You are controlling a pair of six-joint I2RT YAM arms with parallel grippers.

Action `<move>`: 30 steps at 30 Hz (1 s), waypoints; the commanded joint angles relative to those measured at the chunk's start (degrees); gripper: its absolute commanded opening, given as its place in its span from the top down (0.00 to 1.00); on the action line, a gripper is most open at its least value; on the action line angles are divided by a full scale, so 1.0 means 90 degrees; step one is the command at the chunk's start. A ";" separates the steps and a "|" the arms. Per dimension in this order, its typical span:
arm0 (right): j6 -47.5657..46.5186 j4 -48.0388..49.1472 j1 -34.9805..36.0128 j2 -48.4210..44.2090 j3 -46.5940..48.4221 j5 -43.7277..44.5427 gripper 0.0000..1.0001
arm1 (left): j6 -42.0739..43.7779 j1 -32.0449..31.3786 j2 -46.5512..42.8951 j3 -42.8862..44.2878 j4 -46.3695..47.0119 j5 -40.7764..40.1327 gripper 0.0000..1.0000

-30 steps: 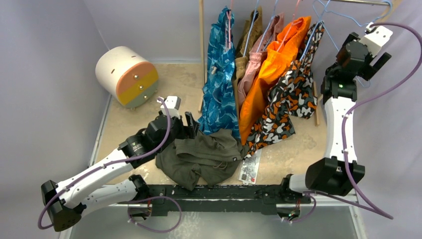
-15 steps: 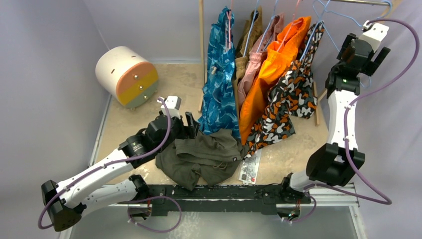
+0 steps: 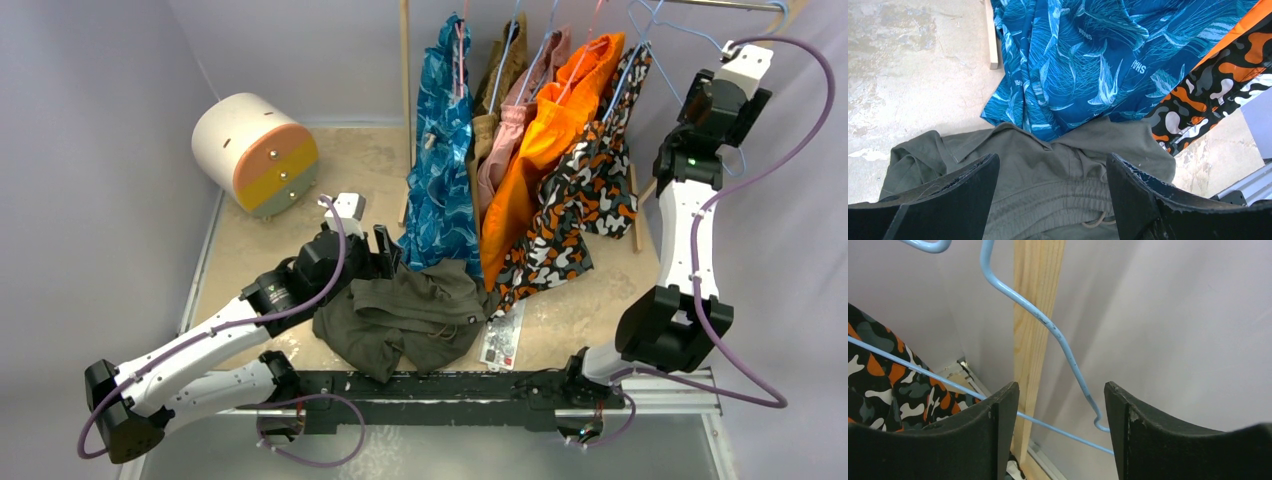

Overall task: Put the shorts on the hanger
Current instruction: Pick up the hanger from the clothesline.

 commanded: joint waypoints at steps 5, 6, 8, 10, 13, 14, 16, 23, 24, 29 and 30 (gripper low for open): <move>-0.0179 0.0262 -0.0017 -0.0248 -0.0230 -0.0166 0.47 | 0.0117 0.0023 0.0005 0.0002 0.0260 0.0092 0.23; -0.0187 0.0266 -0.0012 -0.0290 -0.0253 -0.0179 0.49 | 0.0116 0.0023 0.0028 0.0016 0.0261 0.0105 0.23; -0.0208 0.0263 -0.0015 -0.0354 -0.0283 -0.0207 0.52 | 0.0131 0.0023 0.0054 0.0037 0.0244 0.0123 0.23; -0.0234 0.0250 -0.0017 -0.0433 -0.0284 -0.0210 0.55 | 0.0138 0.0023 0.0050 0.0050 0.0218 0.0141 0.23; -0.0191 0.0315 -0.0012 -0.0553 -0.0284 -0.0143 0.59 | 0.0125 0.0023 0.0008 0.0023 0.0216 0.0172 0.23; -0.0155 0.0291 -0.0017 -0.0596 -0.0282 -0.0195 0.60 | 0.0125 0.0024 -0.0005 0.0026 0.0220 0.0177 0.23; -0.0118 0.0256 -0.0016 -0.0694 -0.0292 -0.0335 0.64 | 0.0119 0.0023 -0.0013 0.0016 0.0229 0.0198 0.23; -0.0195 0.0231 -0.0008 -0.0962 -0.0556 -0.0540 0.82 | 0.0134 0.0023 -0.0064 0.0027 0.0202 0.0179 0.23; -0.0197 0.0224 -0.0008 -0.0973 -0.0560 -0.0560 0.85 | 0.0135 0.0023 -0.0083 0.0017 0.0201 0.0173 0.23; 0.0037 -0.0032 -0.0008 -0.0947 -0.0414 -0.0601 0.49 | 0.0147 0.0023 -0.0105 0.0009 0.0199 0.0172 0.23; 0.0044 -0.0067 -0.0004 -0.0930 -0.0382 -0.0568 0.41 | 0.0143 0.0023 -0.0098 0.0010 0.0197 0.0165 0.23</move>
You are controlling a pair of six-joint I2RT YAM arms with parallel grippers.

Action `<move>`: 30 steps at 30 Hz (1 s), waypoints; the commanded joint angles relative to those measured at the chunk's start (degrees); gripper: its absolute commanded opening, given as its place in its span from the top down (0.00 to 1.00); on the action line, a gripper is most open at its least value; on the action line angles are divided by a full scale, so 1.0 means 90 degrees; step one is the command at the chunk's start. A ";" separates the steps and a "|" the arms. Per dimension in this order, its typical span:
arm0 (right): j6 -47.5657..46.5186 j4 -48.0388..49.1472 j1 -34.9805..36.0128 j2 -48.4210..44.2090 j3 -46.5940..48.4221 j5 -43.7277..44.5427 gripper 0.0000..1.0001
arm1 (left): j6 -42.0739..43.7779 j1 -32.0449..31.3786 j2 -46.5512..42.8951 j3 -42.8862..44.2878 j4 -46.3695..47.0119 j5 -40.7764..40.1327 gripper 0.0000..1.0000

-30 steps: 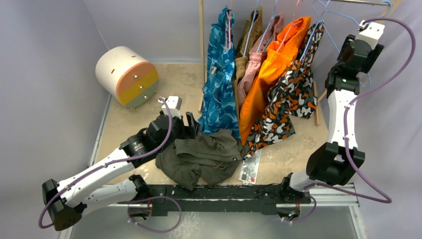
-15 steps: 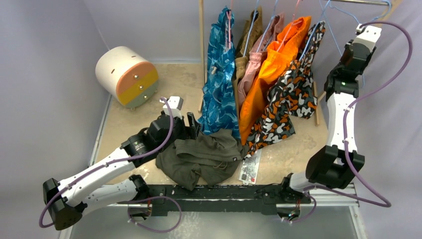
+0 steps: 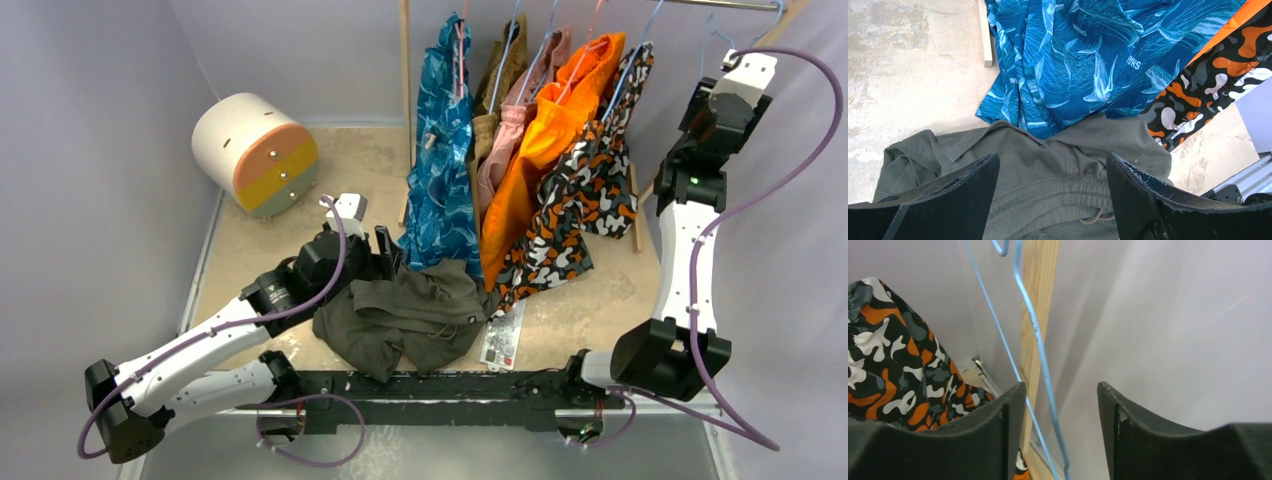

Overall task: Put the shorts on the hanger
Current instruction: Pick up the hanger from the clothesline.

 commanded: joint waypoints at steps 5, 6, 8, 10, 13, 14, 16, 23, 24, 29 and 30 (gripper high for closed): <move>0.0125 -0.0067 -0.0005 0.0057 0.0099 0.0028 0.21 | 0.0147 0.0021 -0.0120 0.0007 0.0182 -0.0005 0.23; 0.0138 -0.0088 -0.0009 0.0081 0.0065 -0.0002 0.21 | 0.0151 0.0021 -0.0118 0.0011 0.0187 -0.0014 0.23; 0.0174 -0.0141 -0.0010 0.0116 -0.0008 -0.0154 0.22 | 0.0151 0.0021 -0.0117 0.0006 0.0190 -0.0015 0.23; 0.0221 -0.0168 -0.0005 0.0146 -0.0060 -0.0291 0.28 | 0.0146 0.0021 -0.0105 0.0011 0.0189 -0.0015 0.23; 0.0318 -0.0219 -0.0010 0.0178 -0.0091 -0.0322 0.42 | 0.0149 0.0021 -0.0084 0.0016 0.0193 0.0011 0.23; 0.0328 -0.0217 -0.0005 0.0178 -0.0096 -0.0329 0.48 | 0.0147 0.0021 -0.0082 0.0020 0.0186 0.0014 0.23; 0.0331 -0.0177 -0.0010 0.0136 -0.0092 -0.0333 0.59 | 0.0145 0.0021 -0.0080 0.0021 0.0190 0.0014 0.23; 0.0409 0.0016 -0.0010 0.0017 0.0090 -0.0298 0.94 | 0.0147 0.0021 -0.0129 0.0021 0.0185 0.0019 0.23; 0.0447 0.0015 -0.0008 0.0008 0.0119 -0.0312 1.00 | 0.0146 0.0021 -0.0143 0.0009 0.0181 0.0015 0.23; 0.0676 -0.0005 -0.0010 -0.0035 0.0255 -0.0524 1.00 | 0.0132 0.0021 -0.0185 0.0003 0.0184 -0.0015 0.23; 0.0742 0.0027 -0.0010 -0.0036 0.0300 -0.0532 1.00 | 0.0134 0.0022 -0.0175 0.0004 0.0185 -0.0015 0.23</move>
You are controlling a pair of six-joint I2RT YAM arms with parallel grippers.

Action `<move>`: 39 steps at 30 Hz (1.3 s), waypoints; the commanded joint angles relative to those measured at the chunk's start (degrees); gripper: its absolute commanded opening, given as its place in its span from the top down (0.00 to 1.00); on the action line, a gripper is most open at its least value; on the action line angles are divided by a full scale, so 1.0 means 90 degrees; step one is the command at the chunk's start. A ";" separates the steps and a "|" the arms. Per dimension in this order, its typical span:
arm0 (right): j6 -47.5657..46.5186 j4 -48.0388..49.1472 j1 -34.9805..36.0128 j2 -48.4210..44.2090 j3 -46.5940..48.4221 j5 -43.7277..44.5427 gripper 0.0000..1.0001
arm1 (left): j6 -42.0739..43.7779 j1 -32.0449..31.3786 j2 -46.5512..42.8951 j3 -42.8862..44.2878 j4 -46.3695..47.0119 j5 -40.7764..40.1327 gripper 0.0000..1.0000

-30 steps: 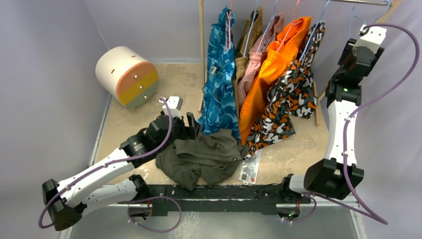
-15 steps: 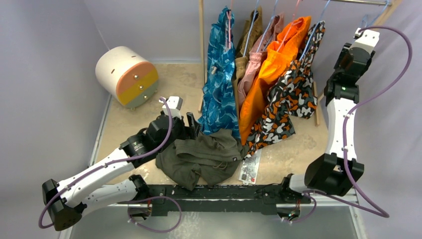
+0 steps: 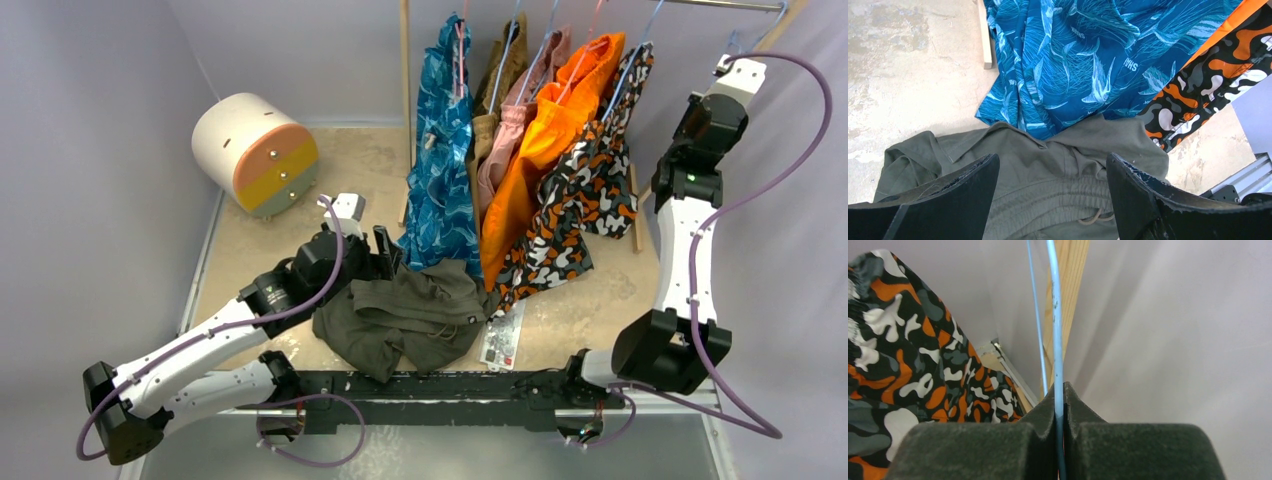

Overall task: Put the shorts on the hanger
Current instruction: Pick up the hanger from the clothesline.

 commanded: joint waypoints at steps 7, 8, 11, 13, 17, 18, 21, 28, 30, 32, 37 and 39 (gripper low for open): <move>0.0461 0.0431 0.0001 -0.0309 0.0667 -0.0289 1.00 | 0.0132 0.0021 -0.0162 0.0011 0.0172 -0.0039 0.23; 0.0440 0.0500 -0.0005 -0.0343 0.0658 -0.0313 1.00 | 0.0130 0.0025 -0.0167 0.0007 0.0183 -0.0044 0.23; 0.0461 0.0584 0.0000 -0.0438 0.0660 -0.0432 1.00 | 0.0123 0.0022 -0.0145 0.0020 0.0185 -0.0042 0.23; 0.0511 0.0652 0.0029 -0.0543 0.0603 -0.0486 1.00 | 0.0124 0.0020 -0.0140 0.0020 0.0190 -0.0034 0.23; 0.0689 0.0834 0.0095 -0.0824 0.0327 -0.0501 1.00 | 0.0116 0.0021 -0.0150 0.0016 0.0175 -0.0036 0.23; 0.0733 0.0844 0.0104 -0.0884 0.0266 -0.0492 1.00 | 0.0113 0.0021 -0.0148 0.0020 0.0177 -0.0027 0.23; 0.0836 0.0947 0.0147 -0.1105 0.0058 -0.0458 1.00 | 0.0096 0.0021 -0.0139 0.0020 0.0185 -0.0025 0.23; 0.0900 0.0962 0.0316 -0.1289 0.0071 -0.0464 1.00 | 0.0074 0.0021 -0.0126 0.0020 0.0198 0.0004 0.23; 0.1010 0.0931 0.0336 -0.1398 0.0007 -0.0467 1.00 | 0.0074 0.0021 -0.0136 0.0018 0.0183 -0.0018 0.23; 0.1225 0.0876 0.0341 -0.1598 -0.0139 -0.0469 1.00 | 0.0066 0.0021 -0.0166 0.0004 0.0190 -0.0050 0.23; 0.1711 0.0638 0.0342 -0.2295 -0.0673 -0.0363 1.00 | 0.0004 0.0021 -0.0334 -0.0006 0.0112 -0.0389 0.24; 0.1883 0.0543 0.0342 -0.2608 -0.0884 -0.0382 1.00 | -0.0045 0.0021 -0.0478 -0.0044 0.0093 -0.0575 0.24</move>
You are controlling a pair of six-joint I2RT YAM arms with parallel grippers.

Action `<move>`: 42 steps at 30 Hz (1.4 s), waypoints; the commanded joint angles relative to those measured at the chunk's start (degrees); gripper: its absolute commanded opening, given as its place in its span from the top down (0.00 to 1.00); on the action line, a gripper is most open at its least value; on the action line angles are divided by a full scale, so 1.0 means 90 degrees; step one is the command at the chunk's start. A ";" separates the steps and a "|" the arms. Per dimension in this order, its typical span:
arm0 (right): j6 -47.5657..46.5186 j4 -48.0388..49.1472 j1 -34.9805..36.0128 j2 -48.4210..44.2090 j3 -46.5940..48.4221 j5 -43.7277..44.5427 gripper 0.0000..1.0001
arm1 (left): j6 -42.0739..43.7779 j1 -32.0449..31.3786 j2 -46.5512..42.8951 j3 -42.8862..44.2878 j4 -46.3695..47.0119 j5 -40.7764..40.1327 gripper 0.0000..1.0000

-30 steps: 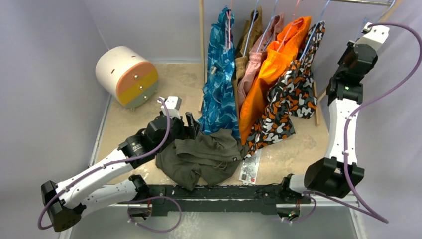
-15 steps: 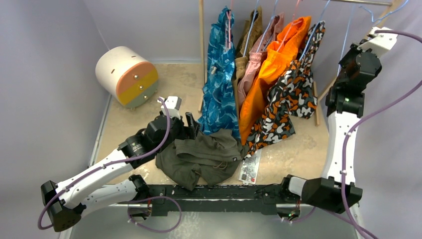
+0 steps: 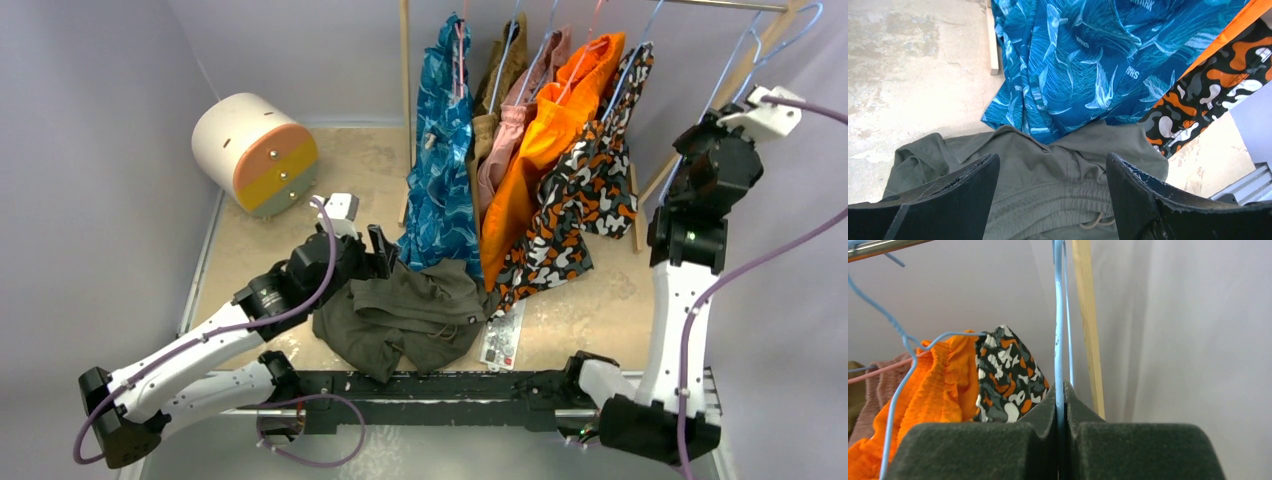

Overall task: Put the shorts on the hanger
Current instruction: Pick up the hanger from the clothesline.

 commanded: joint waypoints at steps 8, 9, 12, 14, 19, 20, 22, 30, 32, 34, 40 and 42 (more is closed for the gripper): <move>0.0903 -0.0354 0.0055 -0.1687 -0.0416 -0.0650 1.00 | -0.0144 0.0021 -0.0526 -0.0080 0.0060 -0.0756 0.25; 0.0899 -0.0307 0.0102 -0.1798 -0.0431 -0.0798 1.00 | -0.0189 0.0021 -0.0580 -0.0078 0.0030 -0.0836 0.27; 0.0941 -0.0306 0.0225 -0.2080 -0.0376 -0.1362 1.00 | -0.0294 0.0021 -0.0936 -0.0216 0.0107 -0.1097 0.28; 0.1043 -0.0358 0.0313 -0.2223 -0.0310 -0.1799 1.00 | -0.0290 0.0021 -0.1231 -0.0309 0.0182 -0.1256 0.28; 0.1386 -0.0365 0.0430 -0.2781 -0.0357 -0.2773 1.00 | -0.0139 0.0016 -0.1822 -0.0396 0.0255 -0.1705 0.28; 0.1431 -0.0369 0.0440 -0.2873 -0.0352 -0.2931 1.00 | -0.0117 0.0017 -0.1919 -0.0433 0.0272 -0.1781 0.28; 0.1479 -0.0363 0.0495 -0.3018 -0.0338 -0.3375 1.00 | -0.0089 0.0014 -0.2074 -0.0500 0.0371 -0.1878 0.28; 0.1295 -0.0699 0.1001 -0.3377 -0.0165 -0.4837 1.00 | -0.0035 0.0018 -0.2041 -0.0271 0.0345 -0.1918 0.29; 0.1349 -0.0709 0.1144 -0.3439 -0.0175 -0.5446 1.00 | 0.0095 0.0016 -0.1994 -0.0121 0.0356 -0.1836 0.29; 0.1451 -0.0627 0.1277 -0.3499 -0.0225 -0.6054 1.00 | 0.0242 0.0018 -0.1955 0.0128 0.0353 -0.1759 0.29; 0.1766 -0.0422 0.1661 -0.3618 -0.0573 -0.7355 1.00 | 0.1078 0.0021 -0.1902 0.1012 0.0387 -0.1147 0.27; 0.2033 -0.0113 0.1718 -0.3725 -0.0983 -0.7692 1.00 | 0.1383 0.0021 -0.1968 0.1335 0.0408 -0.0833 0.26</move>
